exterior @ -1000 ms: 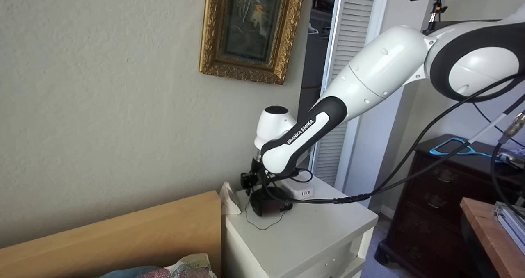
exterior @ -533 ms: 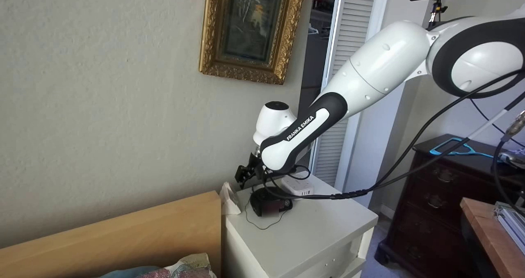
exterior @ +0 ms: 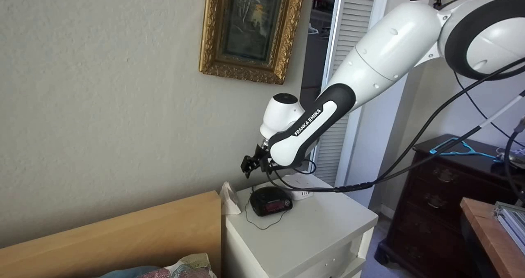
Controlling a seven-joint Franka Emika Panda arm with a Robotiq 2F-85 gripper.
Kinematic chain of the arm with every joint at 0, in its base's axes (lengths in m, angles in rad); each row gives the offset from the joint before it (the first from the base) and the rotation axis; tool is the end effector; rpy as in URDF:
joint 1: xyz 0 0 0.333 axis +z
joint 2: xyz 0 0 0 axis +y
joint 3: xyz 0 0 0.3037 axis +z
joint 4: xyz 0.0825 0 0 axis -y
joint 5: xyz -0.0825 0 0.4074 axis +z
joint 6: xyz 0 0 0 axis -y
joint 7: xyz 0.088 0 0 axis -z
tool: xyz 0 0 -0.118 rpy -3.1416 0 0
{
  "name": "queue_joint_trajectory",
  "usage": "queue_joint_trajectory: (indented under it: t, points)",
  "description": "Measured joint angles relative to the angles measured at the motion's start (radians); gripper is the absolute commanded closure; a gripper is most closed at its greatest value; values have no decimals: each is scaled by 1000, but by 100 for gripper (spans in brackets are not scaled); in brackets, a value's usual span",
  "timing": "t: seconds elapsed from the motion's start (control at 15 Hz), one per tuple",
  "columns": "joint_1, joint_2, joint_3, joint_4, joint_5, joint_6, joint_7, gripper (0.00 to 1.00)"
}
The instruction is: Move the black object close to the wall and white device to the right
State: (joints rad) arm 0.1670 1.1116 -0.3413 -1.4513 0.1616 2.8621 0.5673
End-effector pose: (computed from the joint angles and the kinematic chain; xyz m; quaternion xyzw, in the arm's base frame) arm 0.7276 -0.0916 0.0445 0.9269 -0.3145 0.1954 0.0621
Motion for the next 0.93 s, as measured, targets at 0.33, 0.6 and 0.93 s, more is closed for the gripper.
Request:
queue_joint_trajectory:
  t: [0.33,0.6,0.93]
  points:
    - [56,-95,-54,-163,0,-10,34,0]
    - [64,-159,-68,-252,-14,-77,27,0]
    - [63,-201,-82,-301,-68,-139,23,27]
